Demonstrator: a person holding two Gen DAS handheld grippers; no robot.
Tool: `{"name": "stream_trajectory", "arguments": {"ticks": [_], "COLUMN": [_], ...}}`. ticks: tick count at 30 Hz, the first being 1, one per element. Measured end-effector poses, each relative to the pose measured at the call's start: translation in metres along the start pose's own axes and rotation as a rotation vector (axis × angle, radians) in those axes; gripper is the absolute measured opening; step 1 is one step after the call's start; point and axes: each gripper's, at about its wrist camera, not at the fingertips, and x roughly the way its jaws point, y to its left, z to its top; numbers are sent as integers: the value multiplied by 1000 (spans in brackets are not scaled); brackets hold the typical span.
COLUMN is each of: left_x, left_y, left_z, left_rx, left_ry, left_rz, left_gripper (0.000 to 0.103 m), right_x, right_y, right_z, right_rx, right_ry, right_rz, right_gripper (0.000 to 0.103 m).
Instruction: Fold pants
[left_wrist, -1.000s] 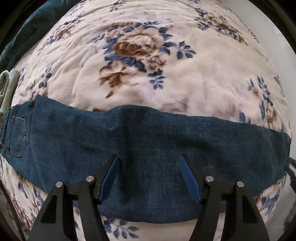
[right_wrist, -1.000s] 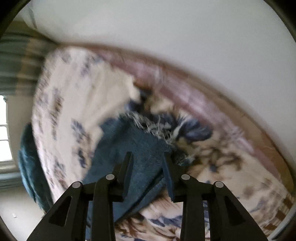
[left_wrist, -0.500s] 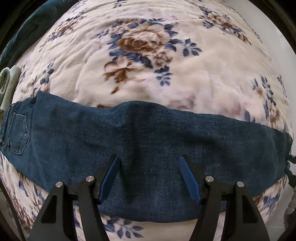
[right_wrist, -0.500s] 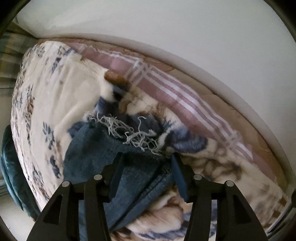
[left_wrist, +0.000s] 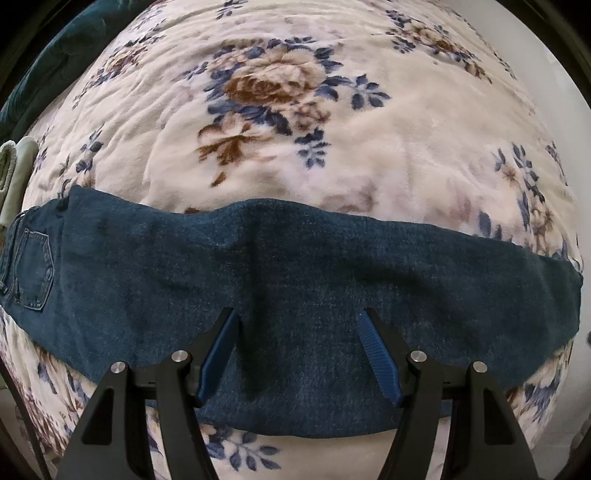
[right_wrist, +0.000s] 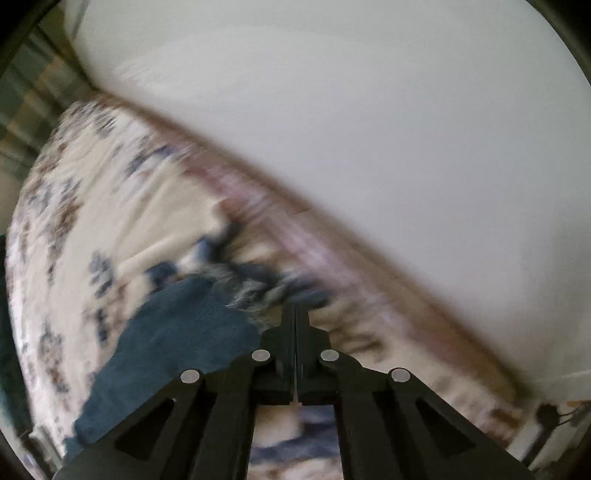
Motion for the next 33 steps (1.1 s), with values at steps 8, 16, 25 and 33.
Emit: {"name": "stream_trajectory", "arguments": {"ticks": [8, 16, 25, 33], "left_x": [-9, -16, -29, -64], "left_y": [-8, -11, 45, 189], "left_z": [-2, -10, -31, -64], "left_rx": [4, 27, -116, -505], "left_ry": [-19, -43, -70, -133], "left_rz": [-4, 13, -2, -126], "left_gripper": [65, 65, 65, 65], "right_x": [33, 85, 64, 21], "right_y": [-9, 13, 30, 61], "right_z": [-16, -39, -42, -67], "right_rx": [79, 151, 48, 67], "right_ry": [249, 314, 165, 137], "right_rz": [270, 214, 61, 164], "right_gripper": [27, 58, 10, 93]}}
